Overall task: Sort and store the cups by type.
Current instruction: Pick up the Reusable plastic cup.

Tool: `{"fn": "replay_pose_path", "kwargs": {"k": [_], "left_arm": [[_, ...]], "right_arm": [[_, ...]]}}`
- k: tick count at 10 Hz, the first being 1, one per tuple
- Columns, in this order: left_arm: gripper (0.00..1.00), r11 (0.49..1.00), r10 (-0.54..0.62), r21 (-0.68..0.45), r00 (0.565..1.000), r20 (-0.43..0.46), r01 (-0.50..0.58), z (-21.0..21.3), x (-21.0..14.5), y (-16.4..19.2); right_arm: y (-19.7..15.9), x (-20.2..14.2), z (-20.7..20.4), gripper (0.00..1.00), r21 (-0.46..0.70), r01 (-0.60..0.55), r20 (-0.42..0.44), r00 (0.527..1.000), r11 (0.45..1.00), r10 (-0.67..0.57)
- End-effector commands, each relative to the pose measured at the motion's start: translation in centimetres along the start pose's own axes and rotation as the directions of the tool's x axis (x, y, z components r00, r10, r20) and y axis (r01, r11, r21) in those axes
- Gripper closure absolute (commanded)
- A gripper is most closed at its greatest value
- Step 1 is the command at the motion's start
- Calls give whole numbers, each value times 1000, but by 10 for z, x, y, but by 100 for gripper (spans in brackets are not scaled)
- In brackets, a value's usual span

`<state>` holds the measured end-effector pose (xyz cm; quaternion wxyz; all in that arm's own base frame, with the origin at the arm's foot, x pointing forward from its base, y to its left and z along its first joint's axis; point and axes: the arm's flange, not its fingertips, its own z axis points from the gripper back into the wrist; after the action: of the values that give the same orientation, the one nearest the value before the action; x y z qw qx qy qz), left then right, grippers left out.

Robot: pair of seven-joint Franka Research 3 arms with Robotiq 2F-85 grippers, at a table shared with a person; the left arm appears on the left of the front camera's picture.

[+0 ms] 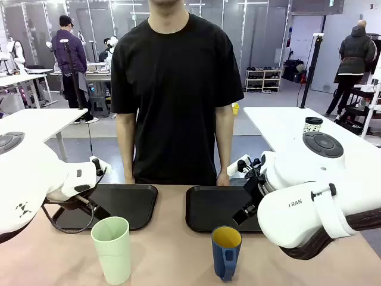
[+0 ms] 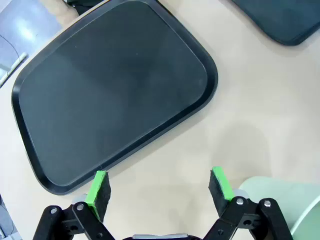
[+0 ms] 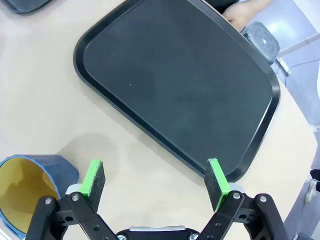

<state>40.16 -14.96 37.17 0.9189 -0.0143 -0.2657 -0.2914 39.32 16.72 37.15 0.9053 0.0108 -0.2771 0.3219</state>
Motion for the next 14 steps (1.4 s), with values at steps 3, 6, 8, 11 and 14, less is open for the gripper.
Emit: {"fn": "replay_pose_path", "kwargs": {"k": [3,6,8,11,14], "left_arm": [[0,1000,-2,0,1000,0,2,0,0,-1],[0,1000,-2,0,1000,0,2,0,0,-1],[0,1000,-2,0,1000,0,2,0,0,-1],[0,1000,-2,0,1000,0,2,0,0,-1],[0,1000,-2,0,1000,0,2,0,0,-1]], "right_arm": [[0,0,0,0,0,0,0,1000,1000,0],[0,0,0,0,0,0,0,1000,1000,0],[0,0,0,0,0,0,0,1000,1000,0],[0,0,0,0,0,0,0,1000,1000,0],[0,0,0,0,0,0,0,1000,1000,0]]}}
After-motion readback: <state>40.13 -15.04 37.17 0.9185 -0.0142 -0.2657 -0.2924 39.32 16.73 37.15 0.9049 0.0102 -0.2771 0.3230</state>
